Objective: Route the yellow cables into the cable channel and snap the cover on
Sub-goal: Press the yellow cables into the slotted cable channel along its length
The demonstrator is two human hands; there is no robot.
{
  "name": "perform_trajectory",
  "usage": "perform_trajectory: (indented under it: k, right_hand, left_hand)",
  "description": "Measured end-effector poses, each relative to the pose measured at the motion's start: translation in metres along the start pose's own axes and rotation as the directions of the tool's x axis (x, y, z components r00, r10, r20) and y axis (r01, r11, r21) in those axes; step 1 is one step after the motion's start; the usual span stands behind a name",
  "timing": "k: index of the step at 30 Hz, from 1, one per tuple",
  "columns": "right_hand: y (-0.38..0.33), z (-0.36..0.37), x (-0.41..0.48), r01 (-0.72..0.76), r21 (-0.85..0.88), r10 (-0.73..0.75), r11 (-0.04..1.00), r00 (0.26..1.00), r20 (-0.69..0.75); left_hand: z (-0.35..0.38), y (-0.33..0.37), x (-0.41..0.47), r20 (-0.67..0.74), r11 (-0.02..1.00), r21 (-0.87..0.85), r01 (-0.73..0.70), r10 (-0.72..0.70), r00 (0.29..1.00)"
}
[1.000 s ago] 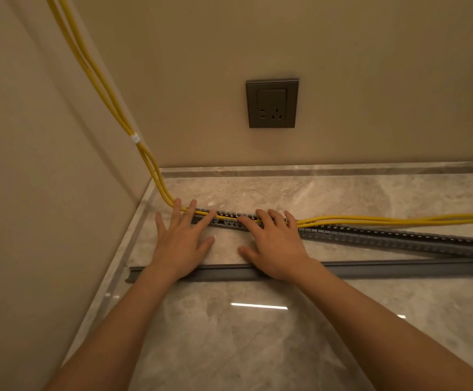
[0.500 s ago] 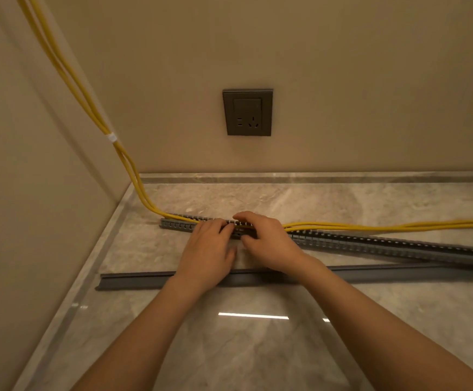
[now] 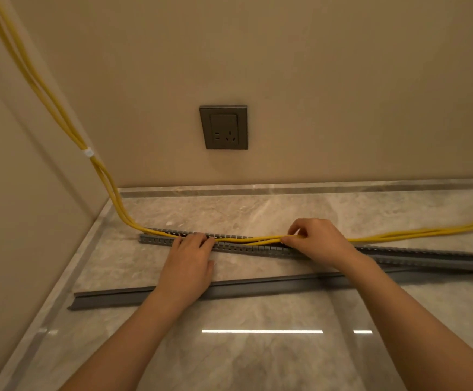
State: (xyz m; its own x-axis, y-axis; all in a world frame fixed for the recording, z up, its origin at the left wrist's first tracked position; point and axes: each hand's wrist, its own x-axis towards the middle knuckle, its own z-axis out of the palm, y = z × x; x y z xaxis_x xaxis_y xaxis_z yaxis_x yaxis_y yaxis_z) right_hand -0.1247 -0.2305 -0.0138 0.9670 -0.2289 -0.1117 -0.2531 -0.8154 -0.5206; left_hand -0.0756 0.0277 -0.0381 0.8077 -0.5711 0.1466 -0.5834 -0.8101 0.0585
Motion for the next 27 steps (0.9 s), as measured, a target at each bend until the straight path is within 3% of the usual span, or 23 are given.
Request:
perform_trajectory:
  k: [5,12,20,27]
  right_hand:
    - [-0.007,0.004,-0.012,0.156,-0.039,-0.161,0.987,0.976,-0.148]
    - [-0.015,0.016,-0.039,0.221,-0.184,-0.263,0.958,0.931,-0.254]
    - [-0.021,0.038,-0.056,0.139,-0.385,-0.210,0.913,0.966,-0.149]
    - [-0.024,0.042,-0.057,0.102,-0.436,-0.164,0.894,0.981,-0.107]
  left_hand:
    - [-0.001,0.004,-0.003,-0.004,1.000,-0.029,0.005,-0.005,1.000]
    - [0.002,0.003,-0.004,0.012,0.999,-0.039,0.028,-0.028,1.000]
    - [0.002,0.005,-0.005,-0.012,0.994,-0.097,0.048,-0.049,0.999]
    - [-0.009,0.012,0.000,-0.009,0.998,-0.021,0.060,-0.060,0.998]
